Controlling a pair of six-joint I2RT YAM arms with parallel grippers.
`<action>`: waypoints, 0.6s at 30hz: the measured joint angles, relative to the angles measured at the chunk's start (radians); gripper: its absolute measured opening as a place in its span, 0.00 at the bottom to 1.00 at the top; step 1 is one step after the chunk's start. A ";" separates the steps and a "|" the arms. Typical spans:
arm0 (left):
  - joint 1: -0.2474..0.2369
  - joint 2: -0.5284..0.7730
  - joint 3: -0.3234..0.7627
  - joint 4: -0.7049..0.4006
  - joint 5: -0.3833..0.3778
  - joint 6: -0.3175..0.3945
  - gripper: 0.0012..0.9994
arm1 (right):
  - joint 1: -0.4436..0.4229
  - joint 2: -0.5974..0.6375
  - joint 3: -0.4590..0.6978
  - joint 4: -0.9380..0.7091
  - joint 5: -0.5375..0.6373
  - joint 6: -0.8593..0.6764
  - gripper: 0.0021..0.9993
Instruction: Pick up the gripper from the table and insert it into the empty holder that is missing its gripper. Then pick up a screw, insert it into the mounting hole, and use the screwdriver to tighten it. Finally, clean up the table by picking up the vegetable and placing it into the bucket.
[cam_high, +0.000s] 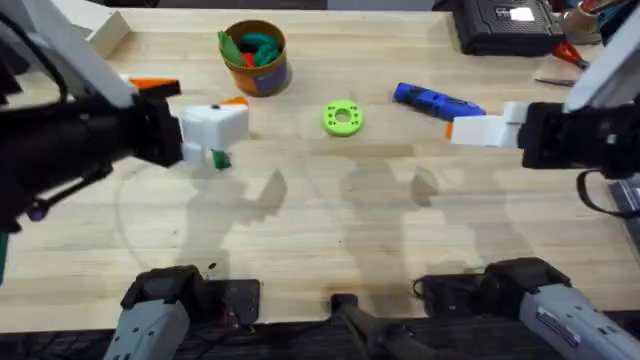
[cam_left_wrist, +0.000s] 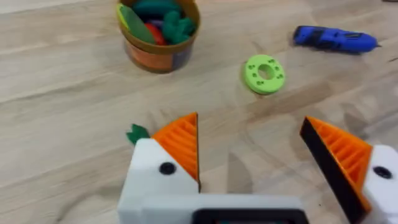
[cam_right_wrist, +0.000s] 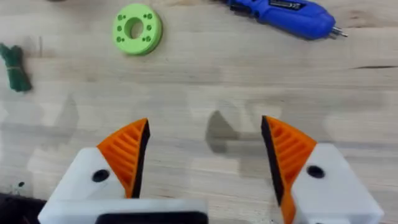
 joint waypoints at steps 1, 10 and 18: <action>0.000 0.010 0.008 0.005 -0.009 0.004 0.99 | -0.009 -0.006 -0.001 0.000 0.000 0.000 0.98; 0.000 0.026 0.017 -0.013 -0.101 0.006 0.99 | -0.026 0.006 -0.002 0.005 0.000 0.003 0.98; 0.000 0.037 0.212 -0.268 -0.393 -0.075 0.99 | -0.026 0.017 -0.004 0.006 0.000 0.003 0.98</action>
